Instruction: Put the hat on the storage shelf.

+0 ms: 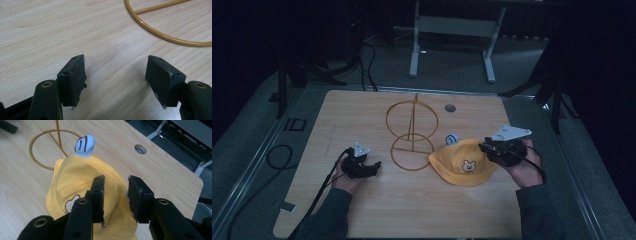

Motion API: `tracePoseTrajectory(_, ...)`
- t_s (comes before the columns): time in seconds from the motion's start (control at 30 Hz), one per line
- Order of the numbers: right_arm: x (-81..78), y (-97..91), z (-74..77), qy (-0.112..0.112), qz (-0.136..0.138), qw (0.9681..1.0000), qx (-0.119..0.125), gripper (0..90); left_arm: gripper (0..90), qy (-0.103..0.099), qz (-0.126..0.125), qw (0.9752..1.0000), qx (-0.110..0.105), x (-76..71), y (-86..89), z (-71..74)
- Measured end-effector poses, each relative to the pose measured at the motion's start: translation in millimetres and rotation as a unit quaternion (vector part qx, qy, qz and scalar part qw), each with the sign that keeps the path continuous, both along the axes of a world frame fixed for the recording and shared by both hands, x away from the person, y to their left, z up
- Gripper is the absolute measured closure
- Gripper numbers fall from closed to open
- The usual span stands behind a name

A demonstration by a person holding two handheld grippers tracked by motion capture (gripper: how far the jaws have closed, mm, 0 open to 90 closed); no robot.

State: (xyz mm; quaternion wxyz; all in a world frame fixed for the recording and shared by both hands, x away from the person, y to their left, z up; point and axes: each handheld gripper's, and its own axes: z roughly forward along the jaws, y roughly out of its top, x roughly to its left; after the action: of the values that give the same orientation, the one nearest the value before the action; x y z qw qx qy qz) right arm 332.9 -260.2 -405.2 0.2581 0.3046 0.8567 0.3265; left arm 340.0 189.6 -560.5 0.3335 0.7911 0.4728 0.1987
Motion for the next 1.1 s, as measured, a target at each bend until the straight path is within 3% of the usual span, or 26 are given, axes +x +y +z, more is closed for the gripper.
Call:
tracePoseTrajectory(0.27, 13.4, 10.3, -4.8, 0.022, 0.017, 0.9994, -0.022, 54.4, 32.7, 0.000, 0.000, 1.0000, 0.000, 0.0, 0.0, 0.0)
tracePoseTrajectory(0.6, 29.2, 17.6, -7.5, 0.056, 0.030, 0.9963, -0.058, 41.2, 32.7, -0.001, 0.001, 1.0000, -0.001, 0.1, -0.2, -0.2)
tracePoseTrajectory(1.1, 55.0, 28.2, -12.0, 0.098, 0.043, 0.9898, -0.095, 39.8, 32.7, -0.002, 0.001, 1.0000, -0.001, 0.2, -0.1, -0.3)
